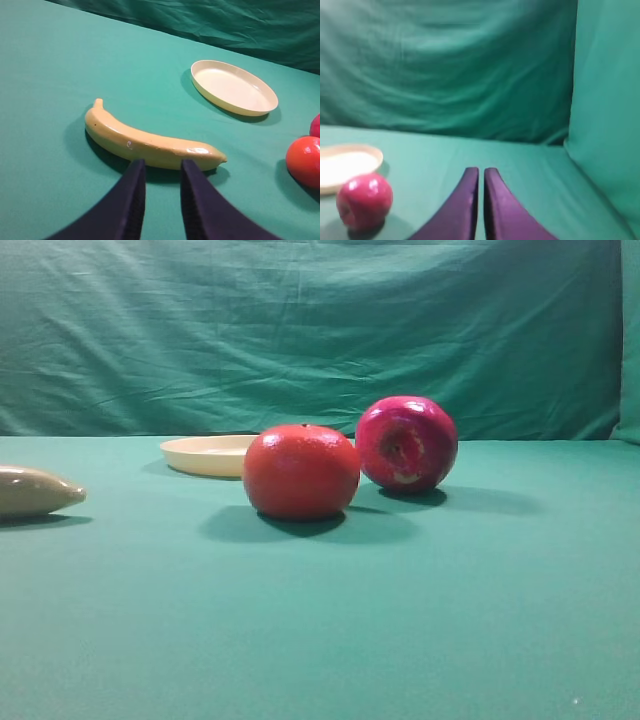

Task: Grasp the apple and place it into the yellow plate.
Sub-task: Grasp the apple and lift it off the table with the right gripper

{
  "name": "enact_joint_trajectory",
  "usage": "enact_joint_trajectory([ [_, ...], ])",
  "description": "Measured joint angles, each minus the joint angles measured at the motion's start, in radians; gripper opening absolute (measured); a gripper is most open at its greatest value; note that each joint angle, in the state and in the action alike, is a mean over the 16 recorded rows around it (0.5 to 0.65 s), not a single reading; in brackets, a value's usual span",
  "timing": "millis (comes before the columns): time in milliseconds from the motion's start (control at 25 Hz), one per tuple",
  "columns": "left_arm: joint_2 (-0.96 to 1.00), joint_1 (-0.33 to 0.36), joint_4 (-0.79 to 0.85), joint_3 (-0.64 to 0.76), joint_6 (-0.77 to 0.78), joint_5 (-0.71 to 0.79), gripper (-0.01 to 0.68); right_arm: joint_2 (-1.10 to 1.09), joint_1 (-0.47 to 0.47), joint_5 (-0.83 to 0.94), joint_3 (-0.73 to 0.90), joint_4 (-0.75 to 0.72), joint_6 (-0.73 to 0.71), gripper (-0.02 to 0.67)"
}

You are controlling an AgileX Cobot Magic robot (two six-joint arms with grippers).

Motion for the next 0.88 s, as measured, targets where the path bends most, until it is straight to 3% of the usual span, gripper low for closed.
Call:
enact_joint_trajectory([
  [360, 0.0, 0.0, 0.0, 0.0, 0.0, 0.0, 0.157, 0.125, 0.0, -0.09, -0.134, 0.012, 0.031, 0.0],
  [880, 0.0, 0.0, 0.0, 0.0, 0.0, 0.0, 0.157, 0.616, 0.005, -0.054, -0.457, -0.025, -0.011, 0.0],
])
